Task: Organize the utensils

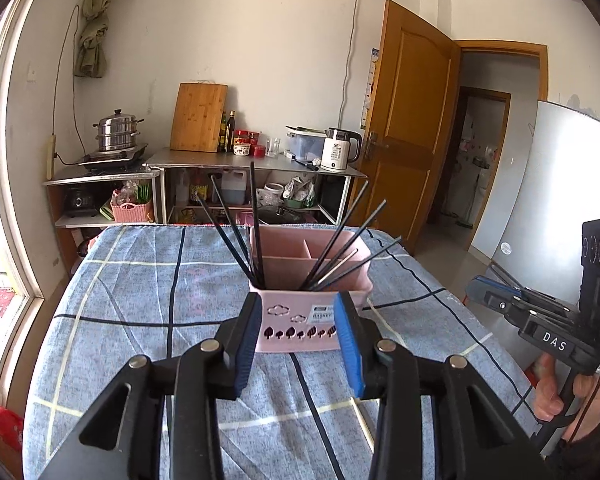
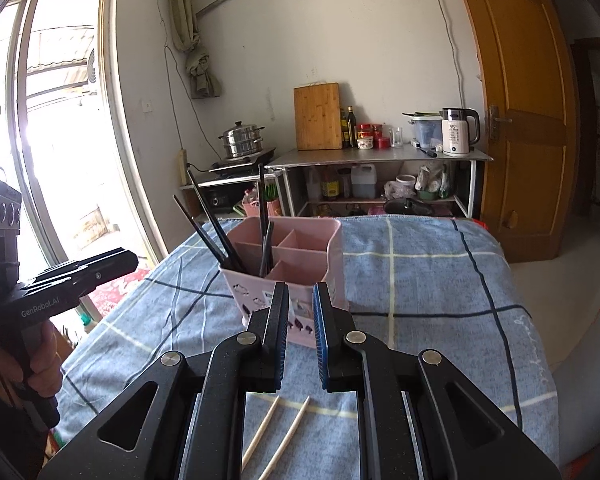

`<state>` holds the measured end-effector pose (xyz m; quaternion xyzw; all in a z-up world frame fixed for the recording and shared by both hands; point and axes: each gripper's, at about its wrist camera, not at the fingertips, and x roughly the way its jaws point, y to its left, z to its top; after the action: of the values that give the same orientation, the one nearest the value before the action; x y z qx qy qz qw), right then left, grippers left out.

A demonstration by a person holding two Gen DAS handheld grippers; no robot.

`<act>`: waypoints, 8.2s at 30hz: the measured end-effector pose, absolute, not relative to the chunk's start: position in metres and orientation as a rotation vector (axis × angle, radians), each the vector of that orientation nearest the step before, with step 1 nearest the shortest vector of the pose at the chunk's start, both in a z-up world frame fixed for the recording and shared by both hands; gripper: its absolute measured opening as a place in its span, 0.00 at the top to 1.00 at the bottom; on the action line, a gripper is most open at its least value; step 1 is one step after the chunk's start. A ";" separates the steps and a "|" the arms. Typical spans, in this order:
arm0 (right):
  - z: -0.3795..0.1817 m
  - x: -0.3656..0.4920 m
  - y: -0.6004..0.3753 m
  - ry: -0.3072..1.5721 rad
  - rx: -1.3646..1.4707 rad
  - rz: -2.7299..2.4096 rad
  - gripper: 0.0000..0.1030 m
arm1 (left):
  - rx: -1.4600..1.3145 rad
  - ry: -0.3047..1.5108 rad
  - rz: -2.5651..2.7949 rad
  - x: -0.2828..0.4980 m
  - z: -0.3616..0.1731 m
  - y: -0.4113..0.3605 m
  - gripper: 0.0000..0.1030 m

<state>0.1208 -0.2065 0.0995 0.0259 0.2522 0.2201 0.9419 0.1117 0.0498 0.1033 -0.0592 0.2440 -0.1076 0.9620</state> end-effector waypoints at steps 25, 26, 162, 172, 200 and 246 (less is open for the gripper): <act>0.010 0.117 -0.197 0.746 0.046 0.440 0.88 | -0.141 0.704 -0.252 0.099 0.013 0.018 0.62; 0.005 0.119 -0.195 0.763 0.040 0.439 0.88 | -0.144 0.717 -0.254 0.101 0.009 0.017 0.62; 0.133 0.110 -0.205 0.523 -0.055 0.484 0.96 | -0.032 0.642 -0.301 0.139 0.125 0.017 0.95; 0.170 0.134 -0.170 0.407 -0.037 0.574 0.96 | -0.043 0.575 -0.278 0.158 0.168 0.042 0.95; 0.166 0.230 -0.122 0.342 -0.009 0.554 0.96 | -0.065 0.511 -0.292 0.236 0.165 0.056 0.95; 0.137 0.146 -0.177 0.414 -0.016 0.521 0.87 | -0.101 0.475 -0.206 0.139 0.122 0.064 0.65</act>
<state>0.1457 -0.1765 0.1371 -0.0079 0.2034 0.2559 0.9450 0.1394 0.0637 0.1219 -0.0500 0.2349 -0.1019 0.9654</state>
